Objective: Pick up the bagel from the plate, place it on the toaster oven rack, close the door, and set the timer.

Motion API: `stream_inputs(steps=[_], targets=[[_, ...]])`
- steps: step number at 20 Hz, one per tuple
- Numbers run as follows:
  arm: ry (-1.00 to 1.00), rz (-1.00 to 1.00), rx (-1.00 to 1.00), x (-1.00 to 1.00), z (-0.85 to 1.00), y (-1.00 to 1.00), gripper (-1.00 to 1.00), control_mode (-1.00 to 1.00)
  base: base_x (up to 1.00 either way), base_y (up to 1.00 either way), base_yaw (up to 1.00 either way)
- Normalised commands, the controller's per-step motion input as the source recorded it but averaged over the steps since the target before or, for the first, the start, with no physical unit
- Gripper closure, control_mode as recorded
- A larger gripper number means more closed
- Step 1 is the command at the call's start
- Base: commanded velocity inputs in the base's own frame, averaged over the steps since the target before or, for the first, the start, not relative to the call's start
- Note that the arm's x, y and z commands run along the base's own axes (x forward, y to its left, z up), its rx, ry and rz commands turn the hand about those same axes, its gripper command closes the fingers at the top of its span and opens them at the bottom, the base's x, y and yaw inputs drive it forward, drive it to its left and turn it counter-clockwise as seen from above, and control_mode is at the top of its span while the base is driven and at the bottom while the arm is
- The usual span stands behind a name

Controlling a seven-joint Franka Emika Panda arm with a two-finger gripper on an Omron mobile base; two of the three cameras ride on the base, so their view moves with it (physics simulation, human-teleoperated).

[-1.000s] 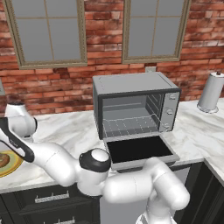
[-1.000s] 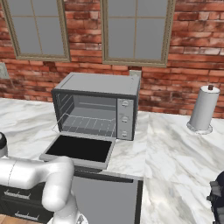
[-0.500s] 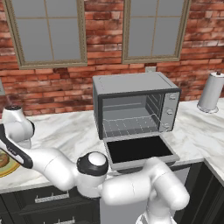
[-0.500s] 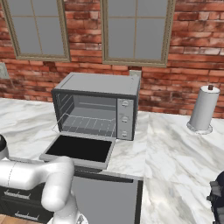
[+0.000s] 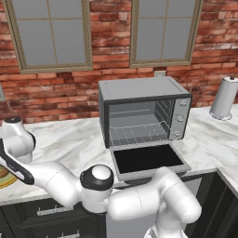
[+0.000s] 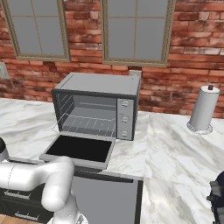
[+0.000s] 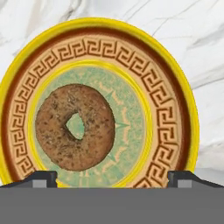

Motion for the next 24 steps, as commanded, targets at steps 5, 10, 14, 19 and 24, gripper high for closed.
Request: stream_inputs(steps=[5, 10, 14, 19, 24], targets=[[0.00, -0.06, 0.01, 0.18, -0.02, 0.19, -1.00, -1.00, 0.00, 0.00, 0.00], [0.00, -0.05, 0.00, 0.24, 0.00, 0.20, -1.00, -1.00, 0.00, 0.00, 0.00], [0.00, -0.05, 0.00, 0.16, -0.08, 0.08, -1.00, -1.00, 0.00, 0.00, 0.00], [0.00, -0.04, 0.00, 0.01, -0.12, 0.03, -1.00, -1.00, 0.00, 0.00, 0.00], [0.01, -0.01, 0.00, 0.00, -0.18, 0.09, -1.00, -1.00, 0.00, 0.00, 0.00]])
